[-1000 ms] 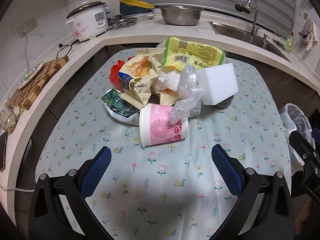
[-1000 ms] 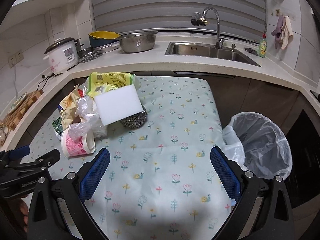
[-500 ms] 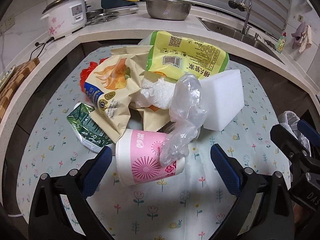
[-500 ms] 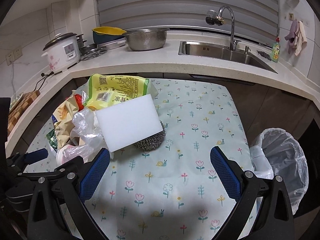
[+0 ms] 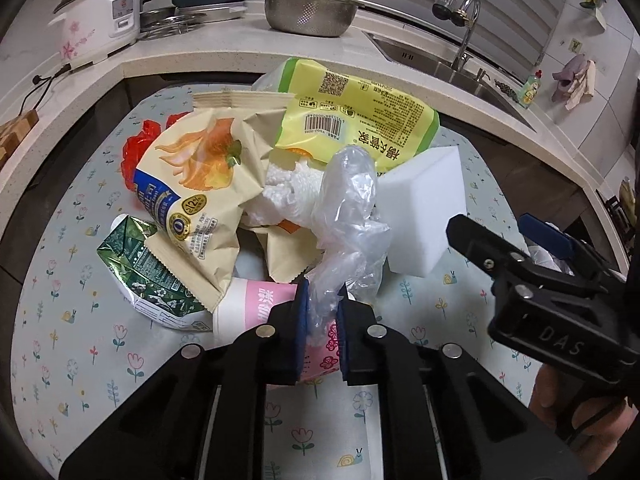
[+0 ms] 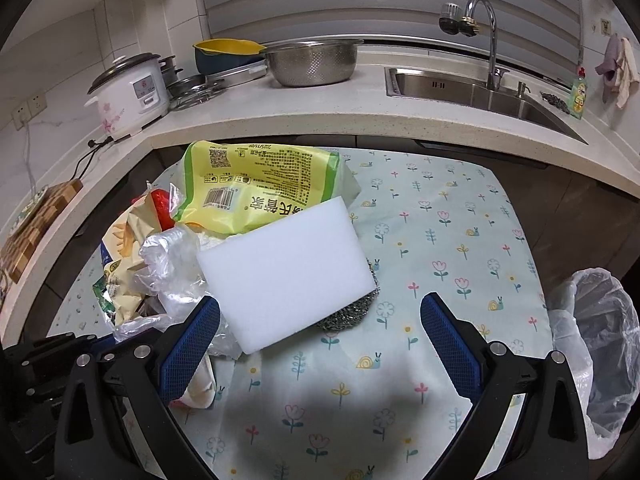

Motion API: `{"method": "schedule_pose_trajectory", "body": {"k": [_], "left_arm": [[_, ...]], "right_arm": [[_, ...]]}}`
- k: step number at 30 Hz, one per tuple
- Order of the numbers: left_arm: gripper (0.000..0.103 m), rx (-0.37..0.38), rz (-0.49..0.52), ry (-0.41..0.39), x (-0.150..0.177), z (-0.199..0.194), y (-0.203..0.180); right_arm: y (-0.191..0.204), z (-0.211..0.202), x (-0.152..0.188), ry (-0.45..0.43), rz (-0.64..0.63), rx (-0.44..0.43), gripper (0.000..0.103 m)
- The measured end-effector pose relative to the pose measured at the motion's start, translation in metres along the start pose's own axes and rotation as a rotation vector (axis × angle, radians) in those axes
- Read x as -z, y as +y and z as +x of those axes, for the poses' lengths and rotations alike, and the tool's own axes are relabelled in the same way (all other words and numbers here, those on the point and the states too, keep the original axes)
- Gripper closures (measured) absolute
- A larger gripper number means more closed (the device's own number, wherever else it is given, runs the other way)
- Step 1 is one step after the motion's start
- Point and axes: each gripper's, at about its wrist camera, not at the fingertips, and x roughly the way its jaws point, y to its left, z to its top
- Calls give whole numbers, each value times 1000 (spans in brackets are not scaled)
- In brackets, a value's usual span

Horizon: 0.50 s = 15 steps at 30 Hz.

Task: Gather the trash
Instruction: 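Reach the left tool to the clear plastic bag while the right tool reaches the white sponge, then close the left tool on the plastic bag while the right tool grasps the white sponge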

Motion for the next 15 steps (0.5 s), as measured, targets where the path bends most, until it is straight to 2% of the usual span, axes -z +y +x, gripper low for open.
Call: {"method": "schedule_pose_trajectory", "body": {"k": [10,15], "left_arm": [[92,-13,-38,-18,-9,-1,17],[92,-6,-53,-13,-10,1,21]], "right_arm": [[23,26,-9,23,-53,31,7],[23,21,-7,19,-28,35,7]]}}
